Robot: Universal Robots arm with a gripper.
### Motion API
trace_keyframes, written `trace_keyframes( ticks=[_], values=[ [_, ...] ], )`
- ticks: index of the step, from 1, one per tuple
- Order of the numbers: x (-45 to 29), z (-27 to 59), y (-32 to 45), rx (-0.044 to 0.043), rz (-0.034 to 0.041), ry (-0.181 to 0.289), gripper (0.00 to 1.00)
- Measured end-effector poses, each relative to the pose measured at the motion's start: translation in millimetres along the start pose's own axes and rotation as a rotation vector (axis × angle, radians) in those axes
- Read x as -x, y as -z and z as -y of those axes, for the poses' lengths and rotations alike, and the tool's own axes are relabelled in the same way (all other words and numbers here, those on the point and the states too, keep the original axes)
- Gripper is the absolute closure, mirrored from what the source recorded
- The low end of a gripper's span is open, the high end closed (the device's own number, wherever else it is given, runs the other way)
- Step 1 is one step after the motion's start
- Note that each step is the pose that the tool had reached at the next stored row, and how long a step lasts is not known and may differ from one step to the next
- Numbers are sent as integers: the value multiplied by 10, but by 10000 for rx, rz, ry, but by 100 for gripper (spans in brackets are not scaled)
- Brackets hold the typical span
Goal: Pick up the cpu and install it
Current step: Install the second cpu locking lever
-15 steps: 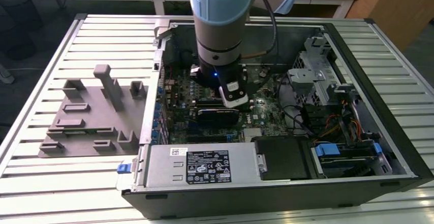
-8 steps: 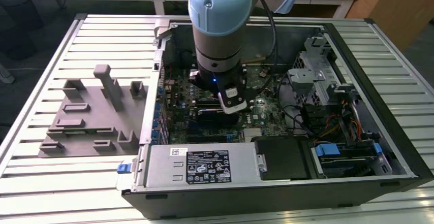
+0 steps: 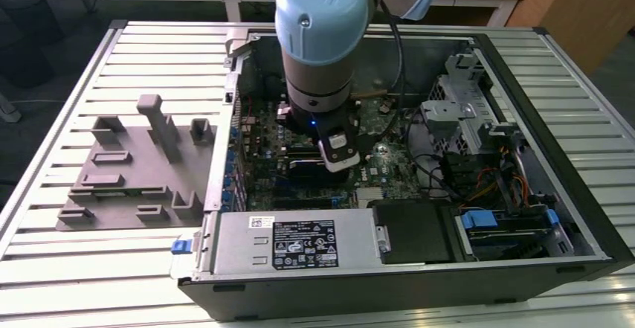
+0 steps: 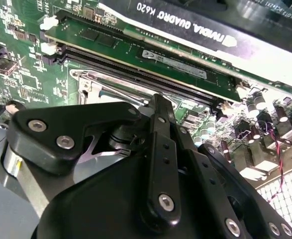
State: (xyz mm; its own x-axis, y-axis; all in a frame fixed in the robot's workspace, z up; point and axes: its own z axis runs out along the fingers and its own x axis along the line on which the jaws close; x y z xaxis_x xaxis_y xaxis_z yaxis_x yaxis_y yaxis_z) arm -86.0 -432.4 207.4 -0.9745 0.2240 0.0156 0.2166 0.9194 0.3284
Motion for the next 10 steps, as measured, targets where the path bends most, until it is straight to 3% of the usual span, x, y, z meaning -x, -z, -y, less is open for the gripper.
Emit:
trace_keyframes(
  ticks=[10],
  values=[
    [0,12,-42,-3,-29,83,89]
  ],
)
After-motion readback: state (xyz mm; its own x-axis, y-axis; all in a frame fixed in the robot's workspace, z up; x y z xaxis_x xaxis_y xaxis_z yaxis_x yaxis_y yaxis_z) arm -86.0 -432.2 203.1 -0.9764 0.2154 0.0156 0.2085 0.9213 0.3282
